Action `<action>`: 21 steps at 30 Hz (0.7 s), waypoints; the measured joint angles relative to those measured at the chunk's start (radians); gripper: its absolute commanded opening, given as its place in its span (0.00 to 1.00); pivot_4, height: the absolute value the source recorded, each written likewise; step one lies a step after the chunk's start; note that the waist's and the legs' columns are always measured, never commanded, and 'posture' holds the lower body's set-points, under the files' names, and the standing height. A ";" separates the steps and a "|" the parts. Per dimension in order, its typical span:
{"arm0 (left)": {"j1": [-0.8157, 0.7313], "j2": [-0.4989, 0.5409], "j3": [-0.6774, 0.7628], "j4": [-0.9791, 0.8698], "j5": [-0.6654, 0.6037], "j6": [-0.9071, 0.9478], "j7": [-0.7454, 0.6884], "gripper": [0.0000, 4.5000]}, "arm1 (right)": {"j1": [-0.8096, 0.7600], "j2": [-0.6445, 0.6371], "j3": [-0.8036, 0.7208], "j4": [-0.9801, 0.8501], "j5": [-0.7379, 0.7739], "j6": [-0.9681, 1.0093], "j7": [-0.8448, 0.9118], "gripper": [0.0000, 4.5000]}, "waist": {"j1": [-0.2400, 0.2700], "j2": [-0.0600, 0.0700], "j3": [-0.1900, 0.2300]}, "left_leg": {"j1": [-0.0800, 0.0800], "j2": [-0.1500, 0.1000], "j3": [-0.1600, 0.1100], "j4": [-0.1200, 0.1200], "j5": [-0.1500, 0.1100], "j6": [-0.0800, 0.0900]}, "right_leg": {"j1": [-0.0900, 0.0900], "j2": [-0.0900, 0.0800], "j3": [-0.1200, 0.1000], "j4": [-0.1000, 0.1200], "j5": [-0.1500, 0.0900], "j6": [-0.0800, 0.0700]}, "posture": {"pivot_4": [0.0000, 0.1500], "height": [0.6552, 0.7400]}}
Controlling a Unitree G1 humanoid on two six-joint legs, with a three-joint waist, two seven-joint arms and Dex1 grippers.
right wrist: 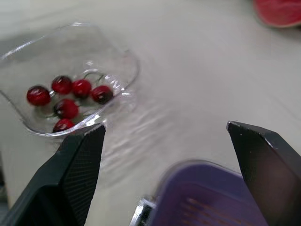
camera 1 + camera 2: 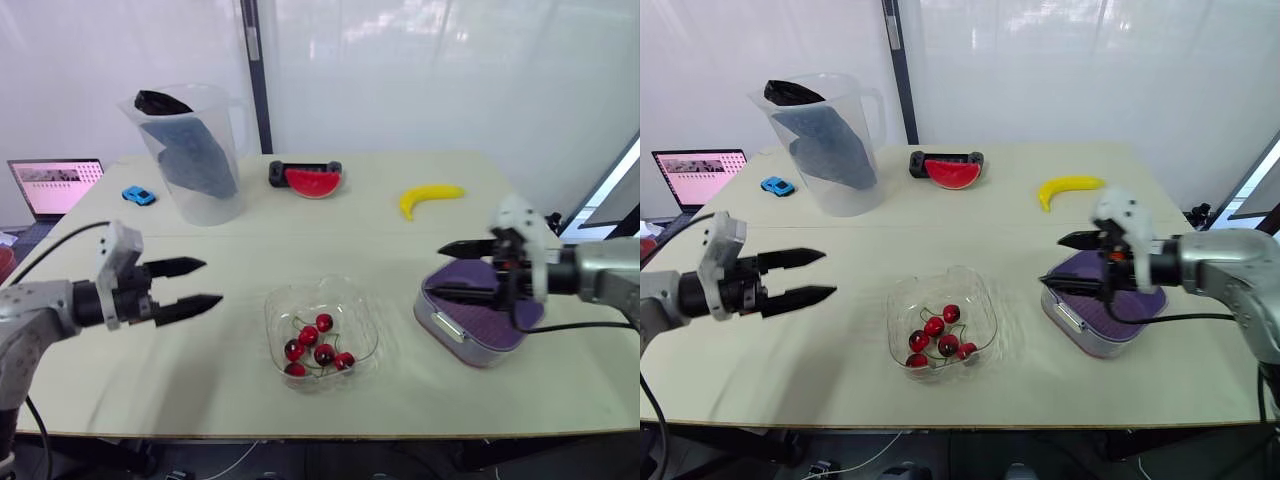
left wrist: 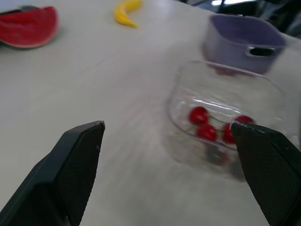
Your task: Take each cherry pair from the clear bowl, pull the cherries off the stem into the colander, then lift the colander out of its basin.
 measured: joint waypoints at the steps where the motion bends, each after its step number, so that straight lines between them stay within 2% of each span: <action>1: 0.010 0.009 0.006 -0.023 -0.017 0.009 -0.008 1.00 | -0.034 0.012 0.022 -0.018 0.007 0.023 -0.012 0.98 | 0.002 0.000 0.000 | 0.000 0.000 0.000 0.000 0.000 0.000 | 0.000 0.000 0.000 0.000 0.000 0.000 | 1.00 1.00; 5: 0.060 0.028 0.075 -0.108 -0.085 0.045 -0.004 1.00 | -0.177 0.075 0.145 -0.097 0.031 0.137 -0.050 0.98 | 0.006 0.000 0.000 | -0.001 -0.001 -0.001 0.000 0.000 0.000 | -0.001 -0.001 0.000 -0.001 0.000 0.000 | 1.00 1.00; 10: 0.084 0.002 0.079 -0.141 -0.109 0.045 0.043 1.00 | -0.283 0.181 0.269 -0.138 0.049 0.211 -0.074 0.98 | 0.005 0.000 0.000 | -0.001 -0.001 -0.001 0.000 0.000 0.000 | -0.001 -0.001 0.000 0.000 0.000 0.000 | 1.00 1.00; 13: 0.076 -0.005 0.069 -0.110 -0.093 0.020 0.049 1.00 | -0.339 0.314 0.366 -0.099 -0.017 0.239 -0.173 0.98 | -0.002 -0.001 0.000 | -0.001 0.000 0.000 -0.001 0.000 0.000 | -0.004 0.000 0.000 0.002 0.000 0.000 | 1.00 1.00; 21: 0.091 -0.010 0.055 -0.023 -0.009 -0.071 0.042 1.00 | -0.387 0.389 0.629 -0.080 -0.173 0.233 -0.219 0.98 | 0.001 -0.001 -0.001 | -0.003 -0.001 0.000 -0.001 0.000 0.000 | -0.006 0.000 0.000 0.002 0.000 0.000 | 1.00 1.00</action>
